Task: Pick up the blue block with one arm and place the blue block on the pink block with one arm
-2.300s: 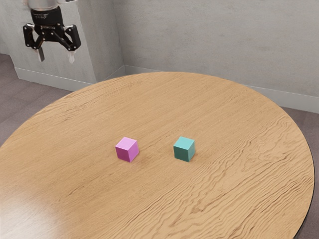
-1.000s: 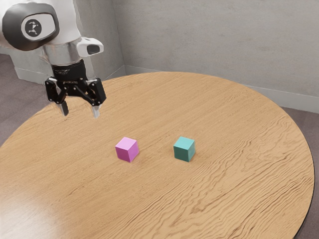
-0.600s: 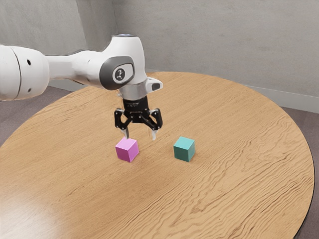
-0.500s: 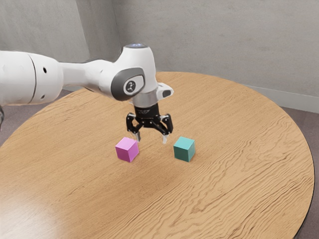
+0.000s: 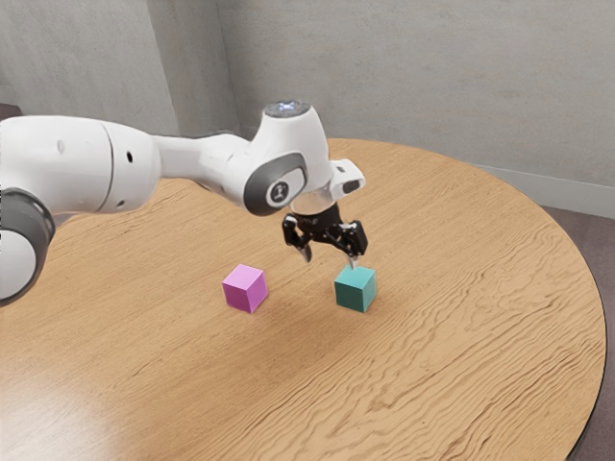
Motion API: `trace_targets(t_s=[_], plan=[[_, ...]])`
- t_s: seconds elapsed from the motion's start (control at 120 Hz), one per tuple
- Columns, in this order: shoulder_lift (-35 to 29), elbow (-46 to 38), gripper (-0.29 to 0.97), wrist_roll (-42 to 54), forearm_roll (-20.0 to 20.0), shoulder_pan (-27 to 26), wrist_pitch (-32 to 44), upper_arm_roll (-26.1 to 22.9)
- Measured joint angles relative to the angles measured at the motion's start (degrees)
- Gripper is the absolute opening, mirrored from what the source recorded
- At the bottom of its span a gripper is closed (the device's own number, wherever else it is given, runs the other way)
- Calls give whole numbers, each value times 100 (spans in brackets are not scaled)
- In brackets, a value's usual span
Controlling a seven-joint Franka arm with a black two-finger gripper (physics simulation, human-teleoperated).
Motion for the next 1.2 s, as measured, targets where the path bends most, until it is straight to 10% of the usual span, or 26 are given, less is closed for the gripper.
trace_targets(t_s=[1.2], plan=[[1737,1723,68,1539,256,-211,-68,33]])
